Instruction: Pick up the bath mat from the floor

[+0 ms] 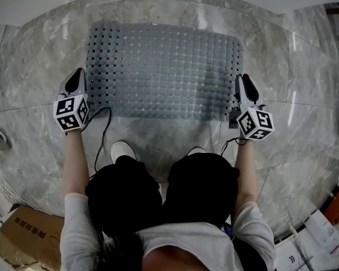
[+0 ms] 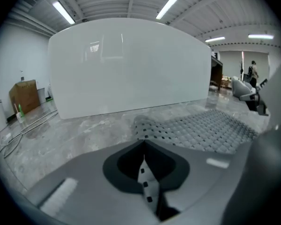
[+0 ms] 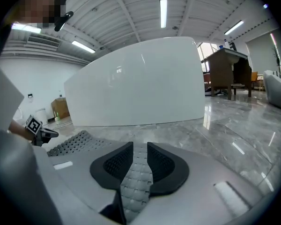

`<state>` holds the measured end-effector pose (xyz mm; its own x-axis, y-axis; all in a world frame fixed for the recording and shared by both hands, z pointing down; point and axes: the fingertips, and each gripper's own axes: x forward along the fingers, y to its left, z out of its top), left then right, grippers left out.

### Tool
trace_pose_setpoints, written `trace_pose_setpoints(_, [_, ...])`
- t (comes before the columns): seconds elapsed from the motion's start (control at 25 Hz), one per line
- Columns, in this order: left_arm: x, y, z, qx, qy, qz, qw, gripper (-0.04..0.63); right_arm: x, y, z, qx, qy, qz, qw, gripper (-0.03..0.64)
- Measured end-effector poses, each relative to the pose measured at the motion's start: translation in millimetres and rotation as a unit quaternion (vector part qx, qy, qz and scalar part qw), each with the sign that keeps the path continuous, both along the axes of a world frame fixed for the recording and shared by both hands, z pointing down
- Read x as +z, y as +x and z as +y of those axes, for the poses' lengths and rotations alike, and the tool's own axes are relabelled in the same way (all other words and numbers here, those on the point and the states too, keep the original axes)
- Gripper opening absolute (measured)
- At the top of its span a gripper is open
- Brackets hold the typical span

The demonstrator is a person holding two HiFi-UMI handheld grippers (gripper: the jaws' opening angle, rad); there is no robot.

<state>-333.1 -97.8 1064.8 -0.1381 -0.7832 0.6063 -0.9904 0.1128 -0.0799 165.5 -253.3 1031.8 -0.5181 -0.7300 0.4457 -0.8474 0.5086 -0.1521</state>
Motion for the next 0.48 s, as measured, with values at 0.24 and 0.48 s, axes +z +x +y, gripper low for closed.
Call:
trace_pose_setpoints(0.24, [26.8,-3.5,0.4,0.012,-0.04,0.001,0.9991,0.002,35.6,19.6,-2.7,0.022,-0.033,0.021,0.999,0.118])
trace_pose_setpoints(0.48, [50.3,5.7,2.3,0.032,-0.071,0.02,0.9968,0.028,61.1,32.7,-3.5,0.041,-0.056,0.031,0.997,0.166])
